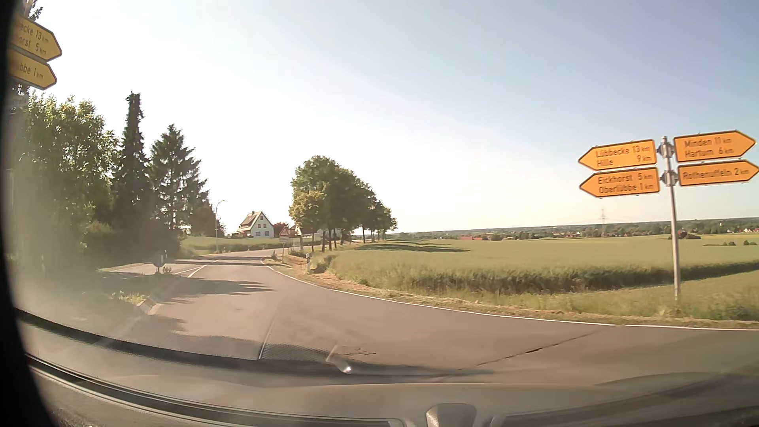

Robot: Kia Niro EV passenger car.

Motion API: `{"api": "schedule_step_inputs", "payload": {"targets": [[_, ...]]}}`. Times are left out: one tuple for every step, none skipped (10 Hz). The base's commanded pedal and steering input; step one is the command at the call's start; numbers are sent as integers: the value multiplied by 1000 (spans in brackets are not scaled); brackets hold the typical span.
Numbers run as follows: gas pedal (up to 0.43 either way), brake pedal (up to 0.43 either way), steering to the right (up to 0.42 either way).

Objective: Follow the waypoints while adhering to traffic rules and regulations

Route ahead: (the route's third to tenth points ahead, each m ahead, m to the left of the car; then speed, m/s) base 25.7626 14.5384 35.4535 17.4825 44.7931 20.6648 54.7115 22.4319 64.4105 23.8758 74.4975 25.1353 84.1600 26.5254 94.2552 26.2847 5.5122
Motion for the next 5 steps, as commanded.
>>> {"api": "schedule_step_inputs", "payload": {"targets": [[287, 6, -268], [299, 6, -257], [299, 6, -246], [299, 6, -238], [299, 6, -224]]}}
